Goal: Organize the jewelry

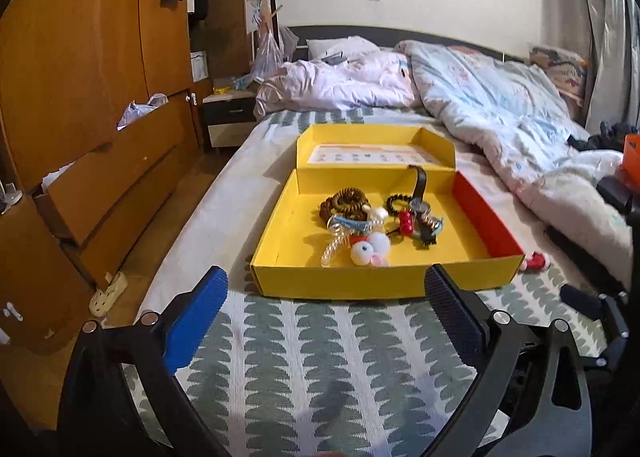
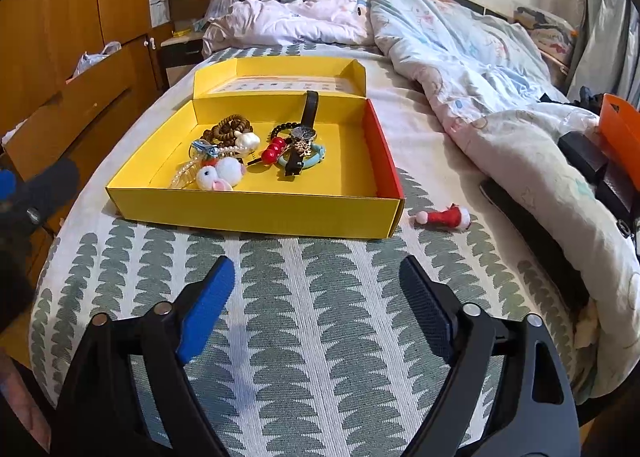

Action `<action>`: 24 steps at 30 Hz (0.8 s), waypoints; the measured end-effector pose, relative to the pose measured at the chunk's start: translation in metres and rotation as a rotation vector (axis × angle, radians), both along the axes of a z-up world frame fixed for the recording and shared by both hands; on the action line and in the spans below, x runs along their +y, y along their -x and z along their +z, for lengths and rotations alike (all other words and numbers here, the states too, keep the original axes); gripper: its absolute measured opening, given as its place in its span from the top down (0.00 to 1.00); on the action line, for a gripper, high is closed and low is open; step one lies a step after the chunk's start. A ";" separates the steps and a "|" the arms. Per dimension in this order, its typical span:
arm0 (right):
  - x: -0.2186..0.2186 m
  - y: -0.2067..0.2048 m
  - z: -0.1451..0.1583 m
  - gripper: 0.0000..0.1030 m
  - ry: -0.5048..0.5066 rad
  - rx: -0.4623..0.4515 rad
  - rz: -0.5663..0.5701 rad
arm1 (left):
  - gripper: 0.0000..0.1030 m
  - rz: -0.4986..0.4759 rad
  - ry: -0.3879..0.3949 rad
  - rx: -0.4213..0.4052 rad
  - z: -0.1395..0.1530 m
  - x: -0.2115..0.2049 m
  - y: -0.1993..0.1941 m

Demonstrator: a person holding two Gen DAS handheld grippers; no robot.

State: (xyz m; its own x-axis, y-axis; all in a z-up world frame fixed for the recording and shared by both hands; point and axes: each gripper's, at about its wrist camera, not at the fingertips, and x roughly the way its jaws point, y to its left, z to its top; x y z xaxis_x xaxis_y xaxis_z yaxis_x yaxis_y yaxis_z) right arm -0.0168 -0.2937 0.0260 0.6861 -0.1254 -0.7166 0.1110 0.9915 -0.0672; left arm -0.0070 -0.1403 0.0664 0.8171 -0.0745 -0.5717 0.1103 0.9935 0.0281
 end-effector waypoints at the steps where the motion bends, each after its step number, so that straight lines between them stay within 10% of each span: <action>1: 0.000 0.000 0.000 0.14 0.001 0.000 0.000 | 0.05 0.001 -0.007 0.003 -0.001 -0.001 -0.001; 24: -0.012 0.000 -0.006 0.10 0.014 0.026 -0.038 | 0.05 -0.006 -0.008 0.018 -0.004 -0.010 0.001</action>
